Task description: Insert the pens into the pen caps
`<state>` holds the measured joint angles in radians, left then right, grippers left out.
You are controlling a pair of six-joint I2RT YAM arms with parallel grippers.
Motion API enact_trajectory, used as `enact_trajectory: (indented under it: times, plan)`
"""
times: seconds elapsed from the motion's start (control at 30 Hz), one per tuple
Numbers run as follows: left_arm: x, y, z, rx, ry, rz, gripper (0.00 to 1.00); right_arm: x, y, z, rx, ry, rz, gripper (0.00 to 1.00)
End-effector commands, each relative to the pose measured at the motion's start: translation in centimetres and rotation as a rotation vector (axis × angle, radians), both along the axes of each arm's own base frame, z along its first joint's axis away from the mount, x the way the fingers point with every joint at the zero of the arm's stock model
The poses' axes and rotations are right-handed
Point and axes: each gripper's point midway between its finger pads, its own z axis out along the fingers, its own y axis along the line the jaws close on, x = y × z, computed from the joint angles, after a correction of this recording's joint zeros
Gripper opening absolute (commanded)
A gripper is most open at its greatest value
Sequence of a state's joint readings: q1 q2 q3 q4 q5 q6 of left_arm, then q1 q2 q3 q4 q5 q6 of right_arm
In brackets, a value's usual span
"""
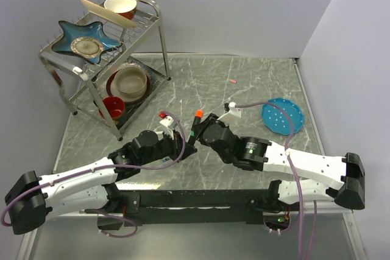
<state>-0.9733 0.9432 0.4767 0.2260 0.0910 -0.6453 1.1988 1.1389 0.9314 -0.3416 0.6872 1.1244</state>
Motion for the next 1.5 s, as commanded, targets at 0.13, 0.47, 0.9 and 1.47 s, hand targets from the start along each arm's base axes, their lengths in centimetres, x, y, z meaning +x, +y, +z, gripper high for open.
enact_trajectory:
  times: [0.13, 0.47, 0.9, 1.47]
  plan:
    - [1.5, 0.2, 7.0, -0.169, -0.151, 0.056, 0.01, -2.5, 0.4, -0.2, -0.056, 0.036, 0.058, 0.4]
    - [-0.4, 1.1, 8.6, -0.231, -0.184, 0.001, 0.01, -3.8, 0.2, 3.5, 0.085, -0.068, 0.183, 0.63]
    - [-7.1, 2.0, 9.6, -0.309, -0.233, -0.315, 0.01, -9.1, -1.0, 13.2, 0.153, -0.454, 0.623, 0.73]
    - [-10.2, 1.9, 10.4, -0.35, -0.249, -0.491, 0.01, -10.3, 1.4, 14.5, 0.07, -0.509, 0.776, 0.59]
